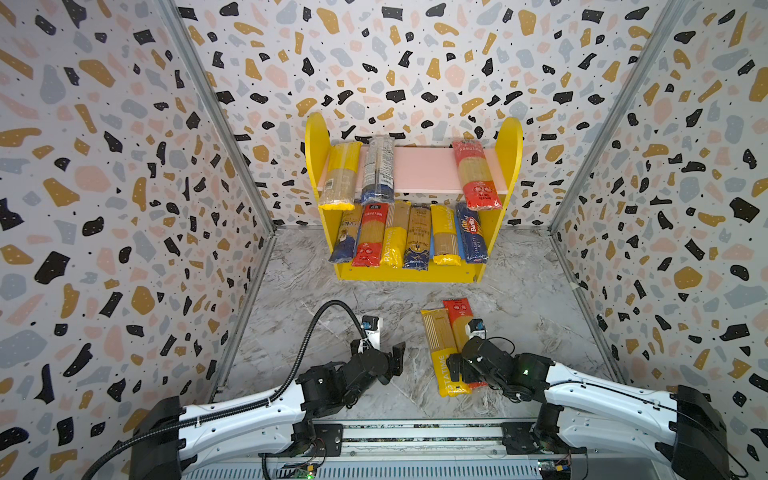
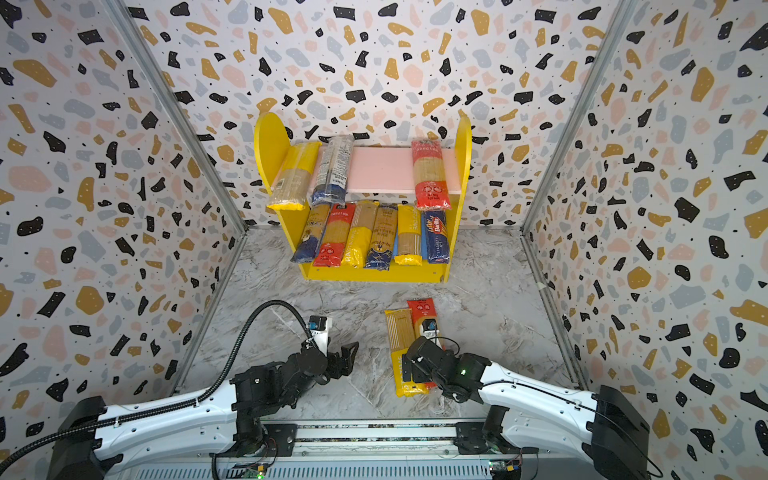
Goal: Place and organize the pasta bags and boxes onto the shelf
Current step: 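Lower the right gripper onto the yellow-labelled bag beside the red bag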
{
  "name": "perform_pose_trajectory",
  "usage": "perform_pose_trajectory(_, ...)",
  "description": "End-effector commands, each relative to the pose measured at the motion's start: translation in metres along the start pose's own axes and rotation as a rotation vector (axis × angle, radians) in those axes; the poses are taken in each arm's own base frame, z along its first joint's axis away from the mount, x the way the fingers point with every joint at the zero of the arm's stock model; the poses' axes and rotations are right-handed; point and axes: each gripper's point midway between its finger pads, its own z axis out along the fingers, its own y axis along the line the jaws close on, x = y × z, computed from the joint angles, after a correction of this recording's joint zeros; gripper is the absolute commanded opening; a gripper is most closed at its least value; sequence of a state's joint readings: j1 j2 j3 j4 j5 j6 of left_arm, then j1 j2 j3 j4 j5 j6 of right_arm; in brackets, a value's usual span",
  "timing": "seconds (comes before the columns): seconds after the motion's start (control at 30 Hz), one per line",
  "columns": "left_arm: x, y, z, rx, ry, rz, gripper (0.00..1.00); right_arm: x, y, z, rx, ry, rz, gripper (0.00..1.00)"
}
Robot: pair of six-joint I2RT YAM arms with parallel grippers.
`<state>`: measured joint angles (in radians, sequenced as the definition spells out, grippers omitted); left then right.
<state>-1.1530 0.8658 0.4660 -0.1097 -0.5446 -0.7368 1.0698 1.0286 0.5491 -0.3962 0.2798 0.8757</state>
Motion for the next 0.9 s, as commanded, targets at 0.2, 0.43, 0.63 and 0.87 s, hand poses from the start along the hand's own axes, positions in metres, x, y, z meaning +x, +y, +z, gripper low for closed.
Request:
perform_pose_trajectory(0.2, -0.026, 0.010, -0.020, -0.024, -0.087, -0.020, 0.89, 0.015, 0.028, 0.026, 0.015, 0.066, -0.049, 0.99)
perform_pose_trajectory(0.43, -0.041, 0.019, -0.040, -0.021, -0.141, -0.052, 0.89, 0.027, 0.035, 0.043, 0.027, 0.112, -0.080, 0.99)
perform_pose_trajectory(0.63, -0.042, 0.027, -0.045, -0.034, -0.155, -0.065, 0.88, 0.044, 0.044, 0.059, 0.048, 0.176, -0.124, 1.00)
perform_pose_trajectory(0.87, -0.043, 0.032, -0.050, -0.038, -0.169, -0.081, 0.88, 0.065, 0.052, 0.081, 0.106, 0.254, -0.167, 1.00)
